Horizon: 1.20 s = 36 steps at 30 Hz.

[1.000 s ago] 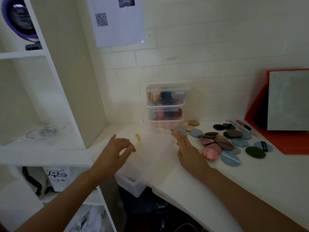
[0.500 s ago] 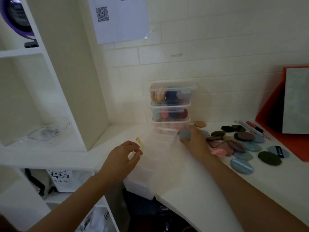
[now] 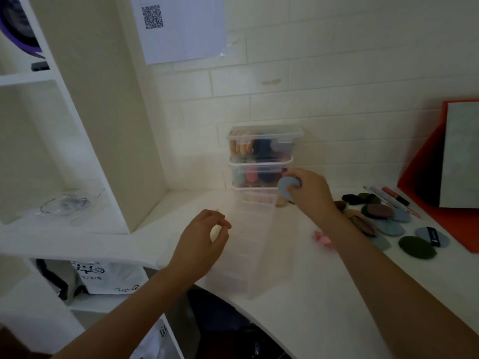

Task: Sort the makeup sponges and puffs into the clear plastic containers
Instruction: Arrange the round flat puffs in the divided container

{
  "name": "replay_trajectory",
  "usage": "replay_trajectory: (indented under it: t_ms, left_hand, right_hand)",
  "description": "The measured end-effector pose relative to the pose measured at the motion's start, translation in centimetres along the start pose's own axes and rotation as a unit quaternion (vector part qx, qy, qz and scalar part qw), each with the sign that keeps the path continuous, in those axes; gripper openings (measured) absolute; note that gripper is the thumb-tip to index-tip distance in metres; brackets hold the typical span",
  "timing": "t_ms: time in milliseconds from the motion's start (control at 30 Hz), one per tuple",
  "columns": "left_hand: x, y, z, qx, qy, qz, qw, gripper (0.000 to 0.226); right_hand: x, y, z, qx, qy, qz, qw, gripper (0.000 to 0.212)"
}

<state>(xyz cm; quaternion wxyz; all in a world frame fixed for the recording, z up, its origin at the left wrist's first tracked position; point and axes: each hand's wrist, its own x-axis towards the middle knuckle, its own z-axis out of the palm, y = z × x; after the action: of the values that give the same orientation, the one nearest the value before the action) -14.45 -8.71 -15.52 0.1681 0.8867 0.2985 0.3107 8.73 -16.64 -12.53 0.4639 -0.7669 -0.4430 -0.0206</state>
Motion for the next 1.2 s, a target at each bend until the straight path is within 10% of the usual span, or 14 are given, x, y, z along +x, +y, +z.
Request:
replay_trajectory:
  t_ms: [300, 1100, 1200]
  left_hand:
    - [-1.8, 0.5, -0.4, -0.105, 0.005, 0.053, 0.993, 0.03]
    - [-3.7, -0.6, 0.9, 0.048, -0.096, 0.193, 0.975, 0.056]
    - [-3.6, -0.5, 1.0, 0.039, -0.107, 0.179, 0.977, 0.058]
  right_hand:
    - [-7.1, -9.2, -1.4, -0.065, -0.341, -0.174, 0.922, 0.02]
    - [-6.4, -7.2, -1.5, -0.057, -0.453, -0.108, 0.883, 0.015]
    - [-4.6, -5.3, -2.7, -0.028, -0.384, -0.079, 0.919, 0.015]
